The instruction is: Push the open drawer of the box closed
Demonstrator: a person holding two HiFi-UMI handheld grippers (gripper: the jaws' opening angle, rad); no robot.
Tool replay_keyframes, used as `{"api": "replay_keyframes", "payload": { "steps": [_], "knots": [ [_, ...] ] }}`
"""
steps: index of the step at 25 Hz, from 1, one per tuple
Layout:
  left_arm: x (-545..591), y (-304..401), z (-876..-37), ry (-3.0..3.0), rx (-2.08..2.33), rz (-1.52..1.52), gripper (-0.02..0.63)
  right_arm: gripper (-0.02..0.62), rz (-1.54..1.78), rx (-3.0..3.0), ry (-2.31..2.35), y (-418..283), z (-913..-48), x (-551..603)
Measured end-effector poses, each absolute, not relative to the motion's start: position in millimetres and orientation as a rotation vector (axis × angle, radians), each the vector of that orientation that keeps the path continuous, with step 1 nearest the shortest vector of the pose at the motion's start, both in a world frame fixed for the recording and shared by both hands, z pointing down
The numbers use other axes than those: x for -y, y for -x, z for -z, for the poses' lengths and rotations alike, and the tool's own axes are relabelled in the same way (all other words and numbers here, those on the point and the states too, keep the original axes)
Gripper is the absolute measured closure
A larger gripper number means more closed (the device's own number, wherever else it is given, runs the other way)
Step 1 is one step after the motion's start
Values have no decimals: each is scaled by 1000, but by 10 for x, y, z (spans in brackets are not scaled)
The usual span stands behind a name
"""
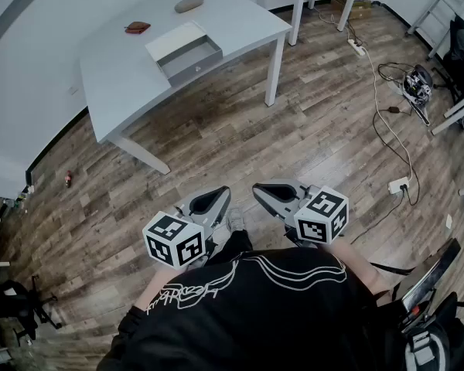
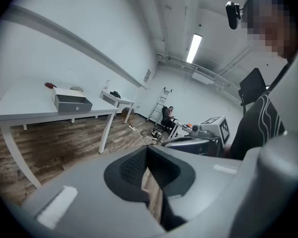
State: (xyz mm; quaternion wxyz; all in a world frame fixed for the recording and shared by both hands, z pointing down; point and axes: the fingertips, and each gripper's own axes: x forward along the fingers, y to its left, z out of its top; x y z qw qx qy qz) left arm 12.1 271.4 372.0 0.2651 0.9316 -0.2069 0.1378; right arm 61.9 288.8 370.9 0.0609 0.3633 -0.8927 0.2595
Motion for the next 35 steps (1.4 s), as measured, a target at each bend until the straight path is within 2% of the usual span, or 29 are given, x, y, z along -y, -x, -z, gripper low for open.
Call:
{"api": "replay_keyframes", "payload": {
  "steps": [10,35],
  "knots": [
    [-803,218,-3817,-2564,557,-414,598,586,-730,2711,-1076,-124,-3764,-881],
    [1010,195,-4256,-2415,673,-408,598,584,-738,2610,-1063,-486,-4439,1167]
  ]
}}
